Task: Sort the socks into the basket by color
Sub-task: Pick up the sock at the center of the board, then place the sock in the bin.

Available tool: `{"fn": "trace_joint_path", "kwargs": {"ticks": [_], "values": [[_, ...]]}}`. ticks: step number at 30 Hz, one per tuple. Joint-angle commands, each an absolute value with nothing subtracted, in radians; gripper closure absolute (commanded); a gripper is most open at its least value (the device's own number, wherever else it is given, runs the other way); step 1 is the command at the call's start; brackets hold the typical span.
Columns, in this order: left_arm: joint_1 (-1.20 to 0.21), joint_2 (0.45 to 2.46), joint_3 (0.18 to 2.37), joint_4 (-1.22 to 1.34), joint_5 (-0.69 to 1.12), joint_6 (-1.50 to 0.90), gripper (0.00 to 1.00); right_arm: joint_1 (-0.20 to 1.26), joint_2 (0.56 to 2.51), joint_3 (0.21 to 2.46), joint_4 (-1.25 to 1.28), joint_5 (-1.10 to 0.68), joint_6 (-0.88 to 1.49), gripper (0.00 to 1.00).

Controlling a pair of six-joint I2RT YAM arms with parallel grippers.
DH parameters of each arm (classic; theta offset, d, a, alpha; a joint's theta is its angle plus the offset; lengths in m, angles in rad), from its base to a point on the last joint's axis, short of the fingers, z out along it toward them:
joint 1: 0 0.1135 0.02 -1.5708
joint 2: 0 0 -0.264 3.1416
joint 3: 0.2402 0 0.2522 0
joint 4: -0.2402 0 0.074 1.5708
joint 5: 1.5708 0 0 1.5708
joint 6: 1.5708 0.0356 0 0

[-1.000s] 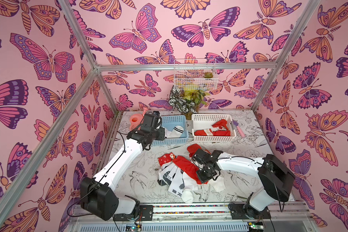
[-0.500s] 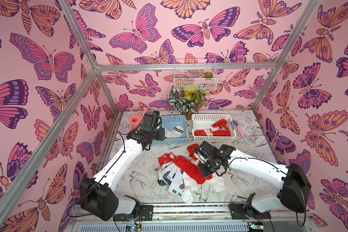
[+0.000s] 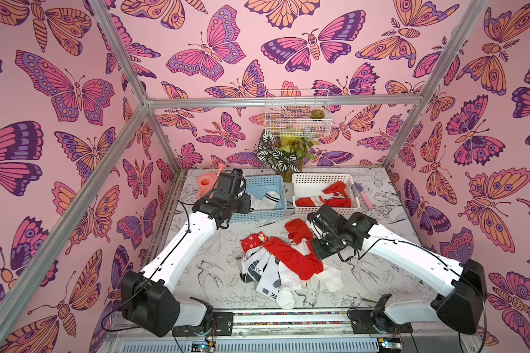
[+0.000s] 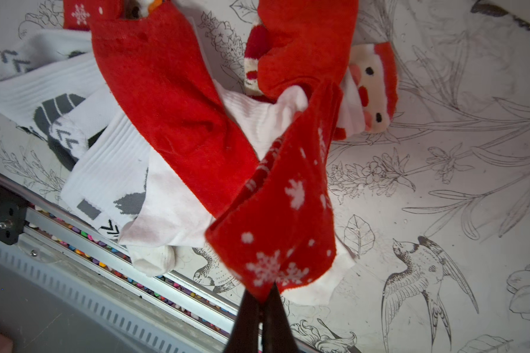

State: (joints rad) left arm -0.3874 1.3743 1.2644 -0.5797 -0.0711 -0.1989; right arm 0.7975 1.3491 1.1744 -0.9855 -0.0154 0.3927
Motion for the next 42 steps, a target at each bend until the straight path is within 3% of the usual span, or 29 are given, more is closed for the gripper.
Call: {"fn": "trace_joint_path", "kwargs": {"ticks": [1,14,42], "values": [[-0.393,1.353,1.248,-0.597,-0.075,-0.189,0.72,0.773,1.327,1.219,-1.041,0.047,0.395,0.96],[-0.393,1.358,1.245,-0.592,-0.079,-0.186,0.72,0.629,1.322,1.33,-1.04,0.064,0.346,0.96],[-0.392,1.362,1.241,-0.589,-0.055,-0.193,0.71,0.293,1.552,1.698,-0.971,0.032,0.261,0.97]]}}
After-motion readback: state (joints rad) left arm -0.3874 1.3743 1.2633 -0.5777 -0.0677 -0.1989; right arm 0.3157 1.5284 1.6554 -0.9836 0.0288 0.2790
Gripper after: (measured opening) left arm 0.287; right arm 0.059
